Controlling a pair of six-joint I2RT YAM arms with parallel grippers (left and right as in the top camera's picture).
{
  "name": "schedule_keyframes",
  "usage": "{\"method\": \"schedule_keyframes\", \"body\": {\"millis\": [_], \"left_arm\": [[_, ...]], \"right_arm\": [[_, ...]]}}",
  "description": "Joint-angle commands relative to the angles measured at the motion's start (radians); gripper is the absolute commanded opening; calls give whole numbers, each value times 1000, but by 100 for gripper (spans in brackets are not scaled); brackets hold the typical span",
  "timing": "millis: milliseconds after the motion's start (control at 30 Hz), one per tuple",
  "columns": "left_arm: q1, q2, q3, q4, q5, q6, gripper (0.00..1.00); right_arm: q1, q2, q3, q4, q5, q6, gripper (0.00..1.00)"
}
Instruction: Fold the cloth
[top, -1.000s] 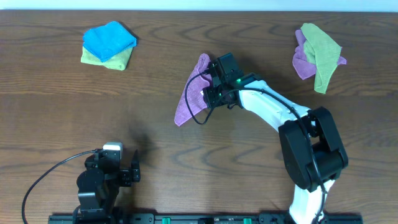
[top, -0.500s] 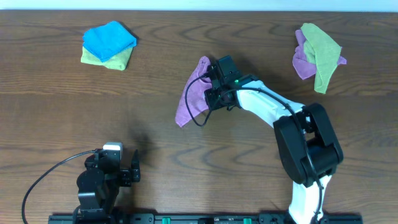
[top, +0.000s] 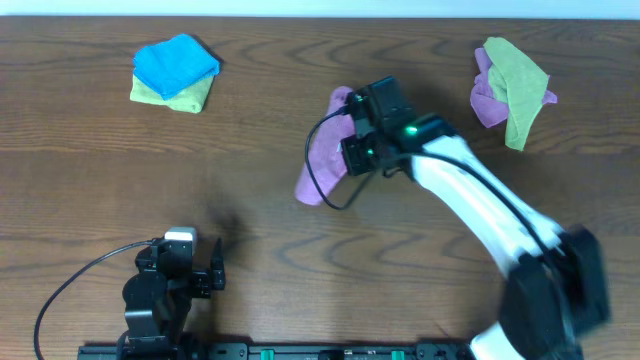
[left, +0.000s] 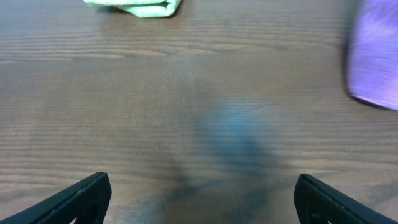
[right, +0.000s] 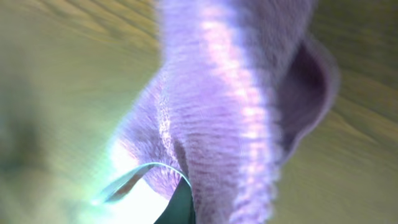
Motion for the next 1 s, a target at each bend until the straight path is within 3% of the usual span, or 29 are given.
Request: {"method": "schedule_keyframes", "body": {"millis": [0,467,667,800,833,900,967], "left_arm": [[-4,-7,-6,17,-3,10,96],[-4,-7,-6,78,1,10,95],[-4,-7,-6,78,1,-3,96],[-4,-7,-6,77,1,-27,95],[-4,-7,-6,77,1,-28,95],[-4,-7,-6,77,0,-28,95],[-4,-7,-6,77,0,-28,95]], "right_arm": [[-6,-92,2,-62,-1,-27,1],[24,-326,2,-467,-45,-27,1],[57,-327,1,-381,-104,-26,2],[57,-201,-1,-127,29,-25,2],[57,-151,-1,-30,63,-19,17],[57,-58,3,142,106,-18,76],[57,-4,18,203,132,-14,96]]}}
